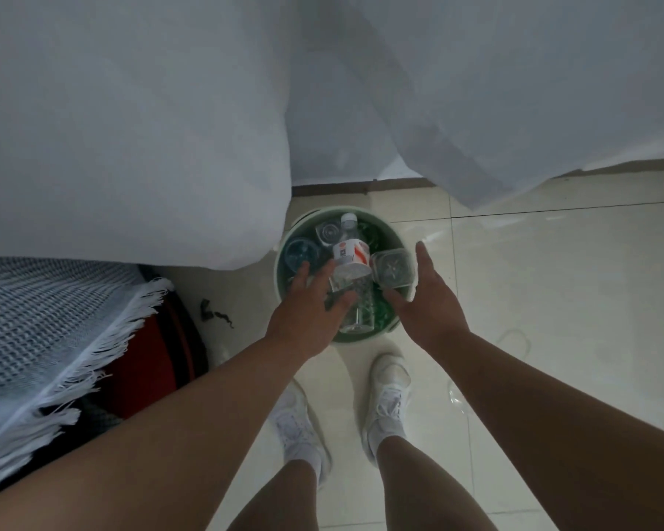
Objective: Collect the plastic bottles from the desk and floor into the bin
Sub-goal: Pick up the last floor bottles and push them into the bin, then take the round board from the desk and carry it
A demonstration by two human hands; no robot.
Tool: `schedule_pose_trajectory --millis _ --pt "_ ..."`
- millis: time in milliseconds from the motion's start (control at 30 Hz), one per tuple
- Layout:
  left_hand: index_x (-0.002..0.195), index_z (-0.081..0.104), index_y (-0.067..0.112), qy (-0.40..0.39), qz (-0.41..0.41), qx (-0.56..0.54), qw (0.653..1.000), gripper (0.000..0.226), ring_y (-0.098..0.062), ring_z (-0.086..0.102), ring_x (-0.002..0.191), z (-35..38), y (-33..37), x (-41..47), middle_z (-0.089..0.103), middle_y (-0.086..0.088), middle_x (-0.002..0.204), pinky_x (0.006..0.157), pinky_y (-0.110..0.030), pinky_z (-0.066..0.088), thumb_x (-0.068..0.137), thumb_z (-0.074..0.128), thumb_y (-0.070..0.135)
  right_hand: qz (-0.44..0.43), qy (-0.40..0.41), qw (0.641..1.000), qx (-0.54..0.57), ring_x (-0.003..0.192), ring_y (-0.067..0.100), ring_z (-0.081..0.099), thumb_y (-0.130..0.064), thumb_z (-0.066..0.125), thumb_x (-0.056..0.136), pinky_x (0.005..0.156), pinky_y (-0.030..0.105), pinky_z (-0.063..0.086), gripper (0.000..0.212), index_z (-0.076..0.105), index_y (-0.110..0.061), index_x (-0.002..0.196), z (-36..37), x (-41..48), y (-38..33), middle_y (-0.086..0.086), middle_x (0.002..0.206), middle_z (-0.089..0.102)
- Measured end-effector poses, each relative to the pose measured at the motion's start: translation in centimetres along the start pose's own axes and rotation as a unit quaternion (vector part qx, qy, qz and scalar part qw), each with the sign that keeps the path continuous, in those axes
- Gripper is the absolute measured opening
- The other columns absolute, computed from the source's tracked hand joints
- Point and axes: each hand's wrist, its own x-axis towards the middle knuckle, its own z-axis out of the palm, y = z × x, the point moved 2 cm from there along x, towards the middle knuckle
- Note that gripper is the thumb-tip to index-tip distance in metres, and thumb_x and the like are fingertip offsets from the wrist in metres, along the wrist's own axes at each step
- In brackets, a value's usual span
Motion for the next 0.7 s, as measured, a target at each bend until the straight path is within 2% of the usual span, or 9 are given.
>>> schedule_pose_trajectory --millis 100,167,233,300,400,567,700 --pt "0.149 0.027 0.049 0.002 0.002 0.006 1.000 0.062 -0.026 0.034 0.149 -0.8 0.0 -1.3 0.017 0.002 0.168 0.110 -0.046 0.040 0.092 0.038 0.071 0.044 -0.016 0.999 0.012 0.135 0.028 0.052 -0.041 0.069 0.092 0.105 0.042 0.046 0.092 0.010 -0.025 0.162 -0.9 -1.2 0.2 0.006 0.159 0.042" --pt "0.143 0.042 0.040 0.006 -0.004 0.007 1.000 0.053 -0.026 0.047 0.137 -2.0 0.3 -2.9 0.035 0.000 0.160 0.103 -0.038 0.042 0.096 0.041 0.064 0.072 -0.027 0.997 0.003 0.132 0.029 0.055 -0.042 0.067 0.093 0.105 0.042 0.046 0.086 0.017 -0.022 0.160 -1.8 -2.8 0.3 0.009 0.153 0.048" --pt "0.137 0.053 0.034 -0.010 -0.022 0.004 1.000 0.047 -0.024 0.057 0.124 -3.7 0.8 -5.2 0.051 -0.002 0.146 0.099 -0.035 0.045 0.098 0.043 0.058 0.093 -0.046 0.995 -0.009 0.126 0.029 0.059 -0.043 0.065 0.094 0.101 0.037 0.046 0.074 0.031 -0.021 0.156 -3.1 -5.2 0.3 0.009 0.138 0.061" --pt "0.136 0.058 0.032 -0.040 -0.035 -0.016 0.998 0.048 -0.020 0.060 0.120 -5.8 1.4 -8.5 0.061 0.000 0.138 0.102 -0.036 0.048 0.100 0.042 0.059 0.103 -0.075 0.992 -0.008 0.114 0.026 0.064 -0.042 0.063 0.095 0.093 0.031 0.045 0.059 0.045 -0.022 0.148 -4.7 -8.2 -0.2 0.004 0.116 0.071" --pt "0.136 0.060 0.029 -0.076 -0.035 -0.007 0.997 0.052 -0.017 0.062 0.121 -9.9 2.8 -14.3 0.065 0.002 0.136 0.093 -0.029 0.045 0.100 0.039 0.060 0.107 -0.107 0.988 0.000 0.094 0.017 0.065 -0.040 0.060 0.096 0.083 0.026 0.046 0.043 0.056 -0.023 0.136 -8.0 -13.8 -1.4 -0.008 0.089 0.071" --pt "0.128 0.065 0.031 -0.072 -0.005 0.033 0.997 0.046 -0.013 0.064 0.114 -17.8 5.7 -24.2 0.069 0.007 0.129 0.087 -0.029 0.044 0.099 0.043 0.060 0.121 -0.110 0.987 -0.009 0.080 0.010 0.063 -0.041 0.057 0.095 0.069 0.022 0.043 0.035 0.064 -0.025 0.125 -14.8 -24.7 -4.0 -0.015 0.076 0.067" --pt "0.122 0.068 0.029 -0.064 0.022 0.038 0.997 0.042 -0.017 0.066 0.107 -23.4 7.9 -30.7 0.073 0.007 0.115 0.095 -0.035 0.051 0.100 0.044 0.055 0.144 -0.066 0.987 0.008 0.083 0.015 0.061 -0.039 0.060 0.094 0.074 0.027 0.042 0.032 0.068 -0.023 0.120 -19.4 -33.5 -5.9 -0.010 0.084 0.064"
